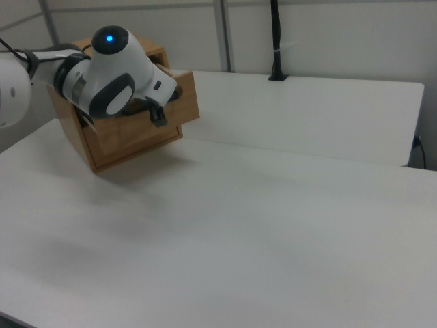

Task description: Open the drawer by sliding it

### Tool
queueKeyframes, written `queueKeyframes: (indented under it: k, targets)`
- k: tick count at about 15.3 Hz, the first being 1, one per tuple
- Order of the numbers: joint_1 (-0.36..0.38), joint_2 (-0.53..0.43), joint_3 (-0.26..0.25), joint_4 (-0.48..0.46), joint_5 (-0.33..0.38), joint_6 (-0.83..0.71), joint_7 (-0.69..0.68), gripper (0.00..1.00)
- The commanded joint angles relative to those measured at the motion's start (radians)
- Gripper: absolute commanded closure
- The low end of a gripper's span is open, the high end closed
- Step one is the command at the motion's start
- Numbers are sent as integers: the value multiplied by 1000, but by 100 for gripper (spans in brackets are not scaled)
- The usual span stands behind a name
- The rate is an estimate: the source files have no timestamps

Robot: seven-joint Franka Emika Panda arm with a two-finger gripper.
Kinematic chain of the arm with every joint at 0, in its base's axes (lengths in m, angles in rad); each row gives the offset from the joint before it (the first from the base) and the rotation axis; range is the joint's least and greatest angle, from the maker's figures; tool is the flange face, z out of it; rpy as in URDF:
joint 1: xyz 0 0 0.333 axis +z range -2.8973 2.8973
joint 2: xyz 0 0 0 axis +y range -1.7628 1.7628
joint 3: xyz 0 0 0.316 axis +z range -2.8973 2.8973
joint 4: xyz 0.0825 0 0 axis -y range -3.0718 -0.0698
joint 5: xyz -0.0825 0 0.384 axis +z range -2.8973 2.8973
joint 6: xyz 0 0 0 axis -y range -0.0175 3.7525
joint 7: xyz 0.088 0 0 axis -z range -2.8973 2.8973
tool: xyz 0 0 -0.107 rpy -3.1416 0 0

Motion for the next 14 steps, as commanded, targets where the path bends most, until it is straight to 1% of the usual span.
queueKeyframes:
  k: [1, 2, 3, 4, 6, 7, 8, 10, 11, 12, 13, 14]
  targets:
    - [-61, -87, -15, 6, -1, -197, -59, 6]
    - [-77, -103, -21, 12, -1, -249, -100, 0]
    - [-86, -124, -32, 18, -11, -313, -152, 0]
    - [-88, -141, -47, 21, -35, -385, -215, 0]
    - [-88, -163, -66, 49, -113, -534, -336, 0]
    - [-86, -166, -69, 63, -151, -620, -375, 0]
    - [-83, -166, -67, 84, -209, -691, -406, 0]
    - [-75, -166, -63, 121, -351, -823, -452, 0]
    - [-71, -166, -58, 141, -401, -878, -484, 0]
    - [-53, -166, -60, 152, -440, -926, -528, 0]
    - [-37, -166, -67, 164, -460, -972, -574, 0]
    - [-25, -167, -70, 175, -466, -1007, -591, 0]
